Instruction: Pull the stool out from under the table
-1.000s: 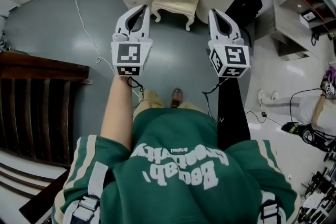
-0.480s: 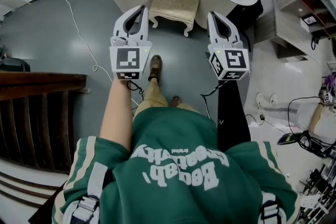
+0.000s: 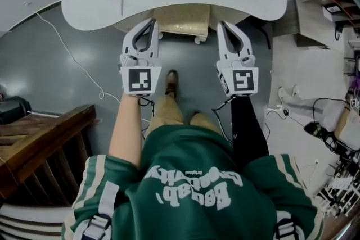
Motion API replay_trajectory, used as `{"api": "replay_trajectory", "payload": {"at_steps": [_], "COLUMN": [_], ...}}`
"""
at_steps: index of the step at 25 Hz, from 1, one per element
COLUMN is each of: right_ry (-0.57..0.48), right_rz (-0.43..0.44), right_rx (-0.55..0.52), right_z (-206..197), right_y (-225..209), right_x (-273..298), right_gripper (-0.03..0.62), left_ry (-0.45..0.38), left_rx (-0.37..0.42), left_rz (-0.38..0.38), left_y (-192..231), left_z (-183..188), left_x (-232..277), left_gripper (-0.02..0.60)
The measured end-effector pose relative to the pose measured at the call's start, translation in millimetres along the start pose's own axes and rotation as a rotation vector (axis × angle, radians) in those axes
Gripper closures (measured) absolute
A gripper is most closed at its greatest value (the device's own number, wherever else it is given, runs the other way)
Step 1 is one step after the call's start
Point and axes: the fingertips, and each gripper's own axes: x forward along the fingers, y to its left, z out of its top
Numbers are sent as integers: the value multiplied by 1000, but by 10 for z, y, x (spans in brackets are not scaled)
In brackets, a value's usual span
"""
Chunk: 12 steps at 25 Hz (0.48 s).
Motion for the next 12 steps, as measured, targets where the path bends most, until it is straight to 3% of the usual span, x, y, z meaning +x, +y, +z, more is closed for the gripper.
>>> {"api": "replay_trajectory", "payload": {"at_steps": [2, 3, 4, 5, 6, 12], "right_ry": [-17, -9, 7, 17, 17, 47], "right_rz": [-39, -52, -58, -65, -76, -124], "right_rx": [20, 29, 37, 47, 59, 59], "right_z": [-107, -198, -312, -409, -471, -746], "right_y": [4, 22, 39, 45, 39, -44], "right_x": [197, 276, 349, 427, 507, 786], "right_gripper": [521, 486, 439, 396, 367, 323], "left_ry": [-7, -14, -23, -32, -41, -14], "left_rx": [2, -4, -11, -17, -25, -37], "left_rz": [-34, -55, -76, -92, -102, -176], "left_y": [39, 51, 69, 100, 139, 195], "left_z": [-239, -357, -467, -561, -639, -992], "left_x": [184, 251, 313, 376, 437, 689], "left_gripper": [560, 495, 368, 316, 302, 302]}}
